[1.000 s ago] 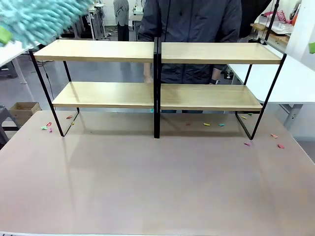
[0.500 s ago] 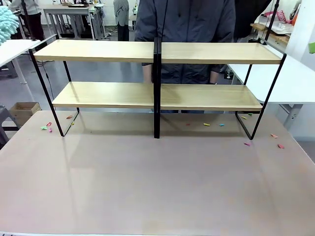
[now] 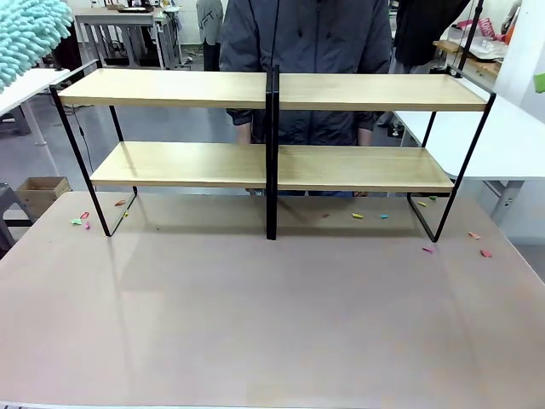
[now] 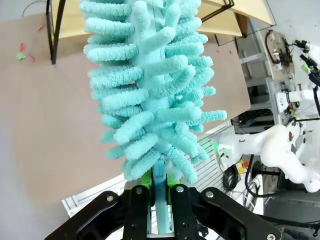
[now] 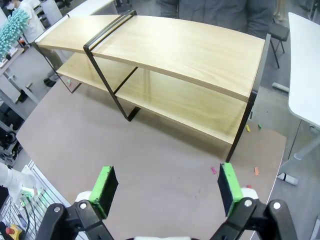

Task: Clean the shelves.
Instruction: Clean another randomly selected level of the Shelf with the Duster, then place the Duster on the table.

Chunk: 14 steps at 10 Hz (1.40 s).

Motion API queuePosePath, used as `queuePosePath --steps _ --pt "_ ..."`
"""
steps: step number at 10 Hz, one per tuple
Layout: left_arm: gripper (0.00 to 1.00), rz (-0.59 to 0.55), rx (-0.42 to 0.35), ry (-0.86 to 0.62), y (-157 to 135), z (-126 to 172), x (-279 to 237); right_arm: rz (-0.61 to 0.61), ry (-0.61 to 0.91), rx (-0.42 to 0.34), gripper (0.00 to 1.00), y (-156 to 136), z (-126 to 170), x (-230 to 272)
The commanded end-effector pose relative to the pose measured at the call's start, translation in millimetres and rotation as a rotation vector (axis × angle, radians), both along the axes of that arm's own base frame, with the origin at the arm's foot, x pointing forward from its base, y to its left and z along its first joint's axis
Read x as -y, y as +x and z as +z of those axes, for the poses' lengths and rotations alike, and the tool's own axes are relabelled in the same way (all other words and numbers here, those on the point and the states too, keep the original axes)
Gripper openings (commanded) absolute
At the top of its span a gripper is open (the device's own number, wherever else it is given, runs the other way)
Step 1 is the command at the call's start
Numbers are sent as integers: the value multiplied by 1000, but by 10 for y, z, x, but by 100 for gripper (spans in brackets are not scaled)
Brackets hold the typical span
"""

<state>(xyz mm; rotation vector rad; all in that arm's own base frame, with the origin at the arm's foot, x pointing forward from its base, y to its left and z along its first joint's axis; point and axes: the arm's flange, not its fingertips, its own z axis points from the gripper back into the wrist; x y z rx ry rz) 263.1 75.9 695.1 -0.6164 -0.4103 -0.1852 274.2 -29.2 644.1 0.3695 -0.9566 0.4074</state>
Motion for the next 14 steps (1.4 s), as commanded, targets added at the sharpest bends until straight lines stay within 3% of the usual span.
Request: queuePosePath --steps 1,11,12,13,14 --pt "13 1 21 -12 1 13 -61 15 6 9 100 10 7 8" --pt "13 7 1 -6 -7 -4 -42 0 0 0 100 0 0 0" --pt "13 -384 -47 105 307 107 256 158 77 -27 100 49 224 4" --pt "13 -551 -126 169 379 68 363 195 86 -99 100 76 188 -6" --pt "13 -646 -159 187 296 -24 342 207 125 -132 100 41 90 -3"
